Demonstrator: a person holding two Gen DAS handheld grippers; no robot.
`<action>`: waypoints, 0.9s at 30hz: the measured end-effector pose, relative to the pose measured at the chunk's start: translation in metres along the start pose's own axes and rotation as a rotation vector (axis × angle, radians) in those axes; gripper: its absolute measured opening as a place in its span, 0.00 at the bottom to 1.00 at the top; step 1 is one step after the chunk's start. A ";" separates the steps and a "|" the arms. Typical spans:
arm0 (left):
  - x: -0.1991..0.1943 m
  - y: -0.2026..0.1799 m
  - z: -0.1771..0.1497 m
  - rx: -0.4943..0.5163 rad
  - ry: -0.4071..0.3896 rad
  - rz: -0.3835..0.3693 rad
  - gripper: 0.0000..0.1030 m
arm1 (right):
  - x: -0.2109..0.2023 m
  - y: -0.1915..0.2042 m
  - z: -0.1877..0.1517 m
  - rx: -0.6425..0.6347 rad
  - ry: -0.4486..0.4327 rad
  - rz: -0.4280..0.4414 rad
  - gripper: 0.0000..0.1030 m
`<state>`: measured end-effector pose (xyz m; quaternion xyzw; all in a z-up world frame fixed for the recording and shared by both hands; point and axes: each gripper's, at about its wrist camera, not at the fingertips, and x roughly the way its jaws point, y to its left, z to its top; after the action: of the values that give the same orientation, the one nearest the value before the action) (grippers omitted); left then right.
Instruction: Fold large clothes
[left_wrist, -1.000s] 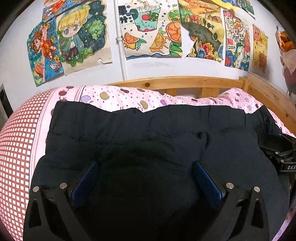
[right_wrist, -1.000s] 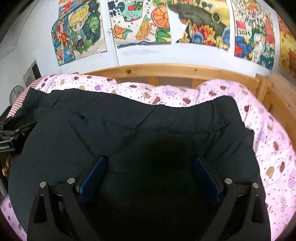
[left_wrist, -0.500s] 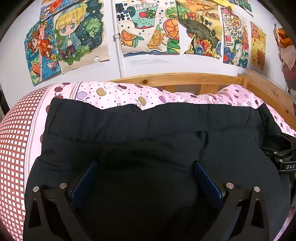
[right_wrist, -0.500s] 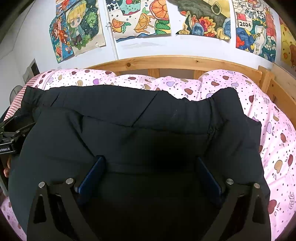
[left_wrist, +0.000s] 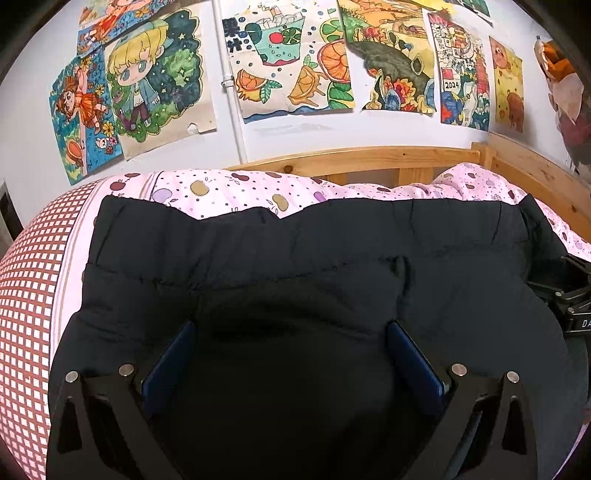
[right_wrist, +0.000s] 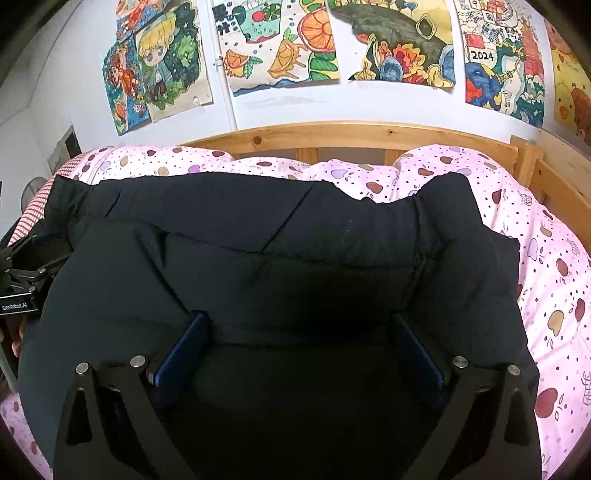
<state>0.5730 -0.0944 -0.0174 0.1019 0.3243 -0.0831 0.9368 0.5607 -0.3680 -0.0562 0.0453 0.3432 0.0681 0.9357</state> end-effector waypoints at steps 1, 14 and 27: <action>0.000 -0.001 -0.001 0.003 -0.003 0.003 1.00 | -0.001 0.000 -0.001 0.001 -0.007 0.001 0.95; -0.019 0.007 0.006 0.044 0.006 0.035 1.00 | -0.036 -0.010 0.007 0.043 -0.105 -0.111 0.95; -0.051 0.099 -0.017 -0.109 -0.045 0.156 1.00 | -0.069 -0.084 -0.024 0.169 -0.109 -0.183 0.95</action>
<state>0.5452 0.0096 0.0144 0.0738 0.2984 0.0058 0.9516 0.5010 -0.4614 -0.0417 0.0959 0.2988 -0.0492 0.9482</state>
